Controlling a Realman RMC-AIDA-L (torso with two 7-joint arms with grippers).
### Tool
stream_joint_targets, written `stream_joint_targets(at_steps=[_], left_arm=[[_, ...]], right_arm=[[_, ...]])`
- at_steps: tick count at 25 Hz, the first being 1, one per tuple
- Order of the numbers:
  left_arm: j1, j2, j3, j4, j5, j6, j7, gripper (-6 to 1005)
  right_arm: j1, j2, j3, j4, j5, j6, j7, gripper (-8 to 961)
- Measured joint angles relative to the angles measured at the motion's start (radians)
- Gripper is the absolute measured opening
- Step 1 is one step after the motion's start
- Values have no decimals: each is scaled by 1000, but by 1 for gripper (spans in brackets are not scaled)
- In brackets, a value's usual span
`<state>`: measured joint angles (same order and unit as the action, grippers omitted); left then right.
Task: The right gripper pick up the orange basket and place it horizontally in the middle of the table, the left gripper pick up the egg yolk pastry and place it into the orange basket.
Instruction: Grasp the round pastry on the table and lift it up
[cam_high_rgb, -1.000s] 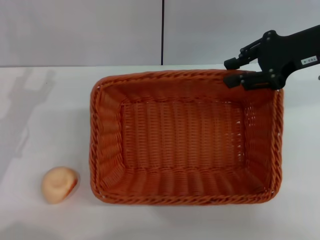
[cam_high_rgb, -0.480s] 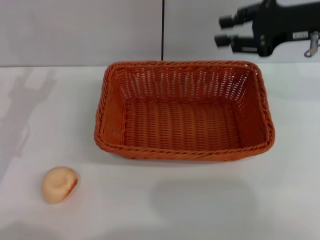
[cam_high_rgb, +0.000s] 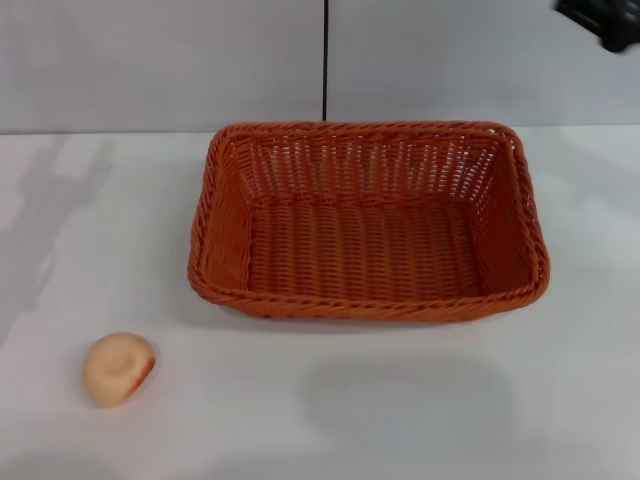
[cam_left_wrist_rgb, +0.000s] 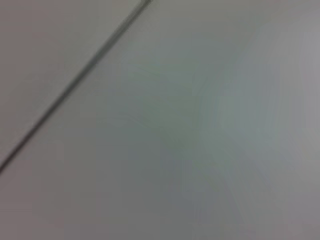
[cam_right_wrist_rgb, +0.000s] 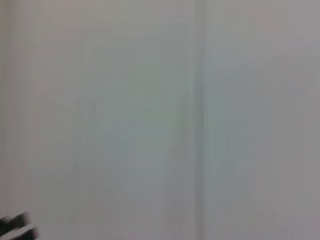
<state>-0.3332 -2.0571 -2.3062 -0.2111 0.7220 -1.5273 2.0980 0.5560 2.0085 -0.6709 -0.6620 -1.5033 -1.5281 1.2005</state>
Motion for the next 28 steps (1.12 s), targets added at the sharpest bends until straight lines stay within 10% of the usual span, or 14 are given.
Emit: stream_joint_targets(at_steps=[4, 5, 9, 10, 11, 18, 22, 28], left_arm=[[23, 14, 55, -52, 1, 2, -27, 842], [55, 88, 206, -137, 2, 3, -116, 842], [61, 153, 301, -173, 17, -6, -193, 841], [55, 219, 344, -224, 132, -4, -305, 841], [51, 236, 342, -242, 195, -2, -352, 841], [63, 290, 267, -502, 617, -92, -610, 841], [74, 265, 193, -620, 821, -130, -684, 841], [78, 136, -66, -696, 1143, -214, -616, 841]], right_arm=[[-83, 21, 59, 84, 110, -3, -50, 390], [-121, 29, 98, 146, 166, -9, -93, 390], [-167, 32, 149, 228, 235, -27, -133, 390], [-195, 33, 184, 271, 280, -42, -138, 390], [-209, 35, 204, 285, 301, -50, -138, 390], [-267, 47, 290, 307, 342, -66, -139, 390], [-280, 39, 293, 314, 343, -66, -136, 390], [-279, 33, 294, 323, 344, -46, -135, 391]])
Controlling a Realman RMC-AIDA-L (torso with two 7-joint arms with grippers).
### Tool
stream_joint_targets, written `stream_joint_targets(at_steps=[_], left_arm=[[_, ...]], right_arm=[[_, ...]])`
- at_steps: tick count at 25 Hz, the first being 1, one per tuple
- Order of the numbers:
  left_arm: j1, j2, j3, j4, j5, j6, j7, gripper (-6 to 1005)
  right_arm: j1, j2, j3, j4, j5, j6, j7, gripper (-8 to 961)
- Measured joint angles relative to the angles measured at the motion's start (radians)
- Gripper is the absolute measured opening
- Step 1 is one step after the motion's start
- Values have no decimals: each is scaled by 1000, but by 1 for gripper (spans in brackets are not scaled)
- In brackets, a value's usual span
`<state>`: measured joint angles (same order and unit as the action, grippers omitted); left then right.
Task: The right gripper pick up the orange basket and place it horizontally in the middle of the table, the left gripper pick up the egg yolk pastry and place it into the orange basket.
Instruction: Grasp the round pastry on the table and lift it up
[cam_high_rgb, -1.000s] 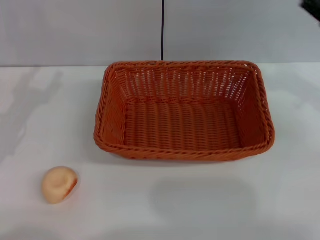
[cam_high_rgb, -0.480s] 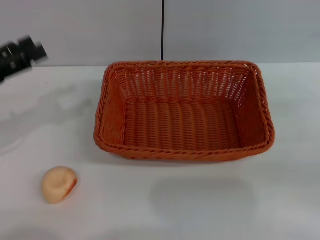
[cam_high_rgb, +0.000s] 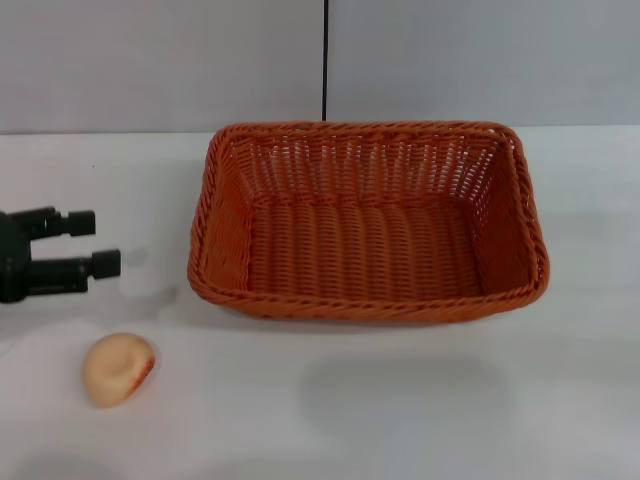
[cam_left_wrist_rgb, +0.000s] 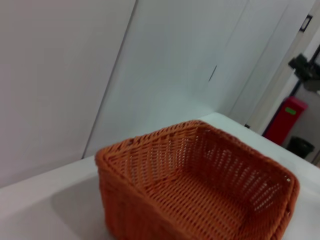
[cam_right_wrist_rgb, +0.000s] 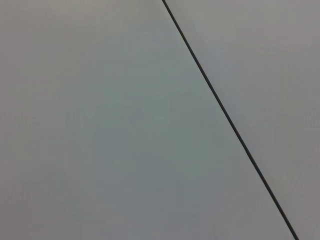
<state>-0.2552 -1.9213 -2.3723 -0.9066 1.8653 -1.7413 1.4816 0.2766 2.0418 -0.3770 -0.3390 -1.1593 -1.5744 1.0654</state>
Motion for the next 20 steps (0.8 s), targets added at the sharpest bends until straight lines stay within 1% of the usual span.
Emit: stream_joint_targets(at_steps=[1, 3, 5, 8, 14, 15, 20], left_arm=[[0, 0, 0, 0, 0, 0, 0, 841], [1, -12, -28, 2, 36, -1, 20, 841], [8, -18, -46, 18, 66, -1, 34, 841], [14, -21, -48, 22, 78, 3, 35, 841], [25, -37, -49, 26, 138, 7, 44, 841], [25, -43, -49, 31, 159, 12, 56, 841], [19, -48, -48, 52, 198, 25, 63, 841]], right_arm=[[0, 0, 0, 0, 0, 0, 0, 391], [4, -1, 0, 1, 0, 12, 0, 391], [12, -2, 1, 1, 0, 26, -2, 391], [19, -2, 1, 1, 0, 31, -4, 391], [28, -2, 1, 2, -1, 37, -5, 390], [32, -2, 1, 2, -2, 40, -5, 390], [36, -2, -1, 3, -5, 43, -5, 390]])
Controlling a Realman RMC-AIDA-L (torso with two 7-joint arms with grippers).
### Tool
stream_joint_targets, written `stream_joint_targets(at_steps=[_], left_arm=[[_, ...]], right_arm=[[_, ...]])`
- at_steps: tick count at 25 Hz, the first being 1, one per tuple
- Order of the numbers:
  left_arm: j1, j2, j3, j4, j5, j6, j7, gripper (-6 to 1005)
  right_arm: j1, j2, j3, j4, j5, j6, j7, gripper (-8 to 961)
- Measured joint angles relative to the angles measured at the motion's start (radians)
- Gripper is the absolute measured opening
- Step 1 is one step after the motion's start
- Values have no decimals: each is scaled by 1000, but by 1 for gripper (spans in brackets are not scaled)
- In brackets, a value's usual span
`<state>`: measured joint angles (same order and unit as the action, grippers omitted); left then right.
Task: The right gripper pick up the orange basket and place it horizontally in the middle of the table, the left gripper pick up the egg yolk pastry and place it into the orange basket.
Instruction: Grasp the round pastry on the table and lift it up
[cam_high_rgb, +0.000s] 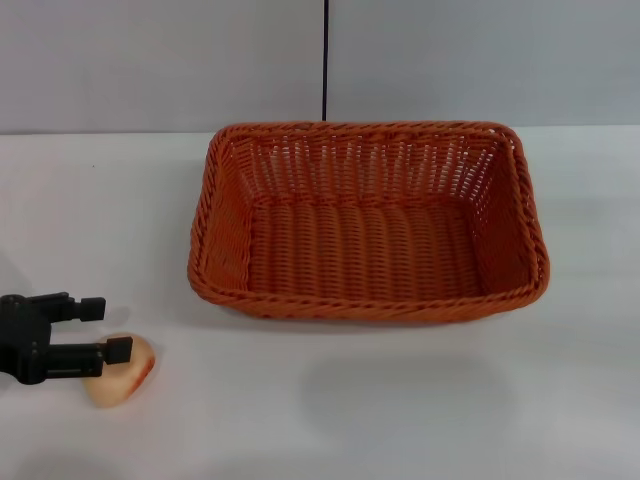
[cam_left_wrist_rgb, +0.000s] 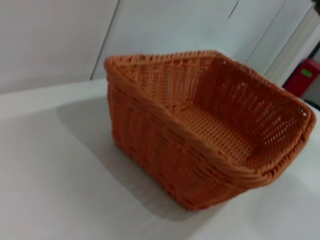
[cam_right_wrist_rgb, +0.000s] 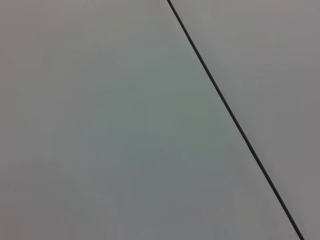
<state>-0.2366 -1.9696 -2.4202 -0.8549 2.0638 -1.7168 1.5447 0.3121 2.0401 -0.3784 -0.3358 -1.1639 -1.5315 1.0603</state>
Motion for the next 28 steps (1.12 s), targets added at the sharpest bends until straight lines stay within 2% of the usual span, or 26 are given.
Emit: stream_joint_targets(at_steps=[14, 28], left_arm=[[-11, -6, 13, 42, 48, 77, 2, 841], [-14, -14, 13, 59, 78, 81, 15, 841]], right_arm=[[-1, 1, 2, 3, 2, 1, 0, 390], [-3, 0, 3, 3, 5, -2, 0, 390]])
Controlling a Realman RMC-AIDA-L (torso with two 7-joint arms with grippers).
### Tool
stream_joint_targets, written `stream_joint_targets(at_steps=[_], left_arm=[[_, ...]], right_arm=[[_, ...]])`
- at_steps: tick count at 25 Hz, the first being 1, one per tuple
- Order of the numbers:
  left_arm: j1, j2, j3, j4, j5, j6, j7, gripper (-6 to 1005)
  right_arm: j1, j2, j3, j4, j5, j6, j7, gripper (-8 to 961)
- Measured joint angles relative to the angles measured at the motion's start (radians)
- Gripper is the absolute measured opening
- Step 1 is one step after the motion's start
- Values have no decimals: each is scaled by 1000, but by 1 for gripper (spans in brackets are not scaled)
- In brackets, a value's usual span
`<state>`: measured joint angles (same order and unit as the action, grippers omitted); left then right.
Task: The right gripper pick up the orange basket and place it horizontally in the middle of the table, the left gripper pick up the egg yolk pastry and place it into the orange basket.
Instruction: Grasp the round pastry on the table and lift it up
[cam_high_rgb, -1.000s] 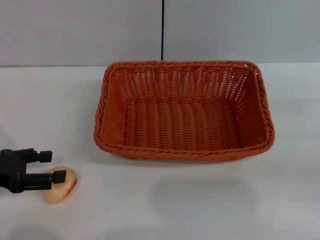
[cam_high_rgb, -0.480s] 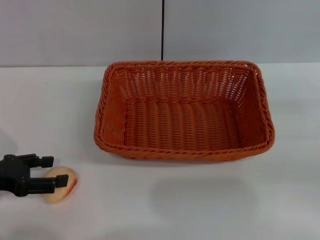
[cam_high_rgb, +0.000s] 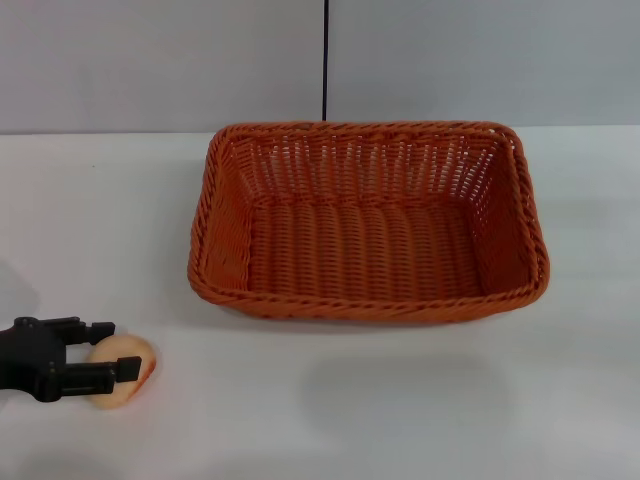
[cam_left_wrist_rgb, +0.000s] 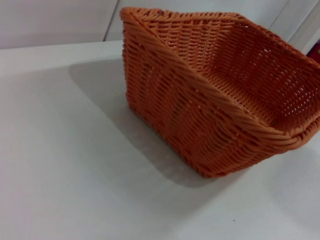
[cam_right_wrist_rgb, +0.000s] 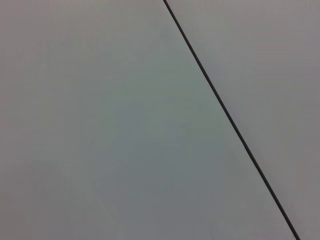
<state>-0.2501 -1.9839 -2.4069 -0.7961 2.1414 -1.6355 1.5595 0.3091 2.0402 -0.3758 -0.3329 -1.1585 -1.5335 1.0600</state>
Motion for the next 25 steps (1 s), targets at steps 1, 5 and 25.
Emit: stream_joint_targets(at_steps=[1, 5, 25], left_arm=[[0, 0, 0, 0, 0, 0, 0, 841], [7, -7, -19, 2, -5, -2, 25, 712], [1, -16, -28, 3, -2, -6, 63, 143]], right_arm=[[0, 0, 0, 0, 0, 0, 0, 390], [-5, 0, 0, 0, 0, -4, 0, 390], [-5, 0, 6, 0, 0, -2, 0, 389]])
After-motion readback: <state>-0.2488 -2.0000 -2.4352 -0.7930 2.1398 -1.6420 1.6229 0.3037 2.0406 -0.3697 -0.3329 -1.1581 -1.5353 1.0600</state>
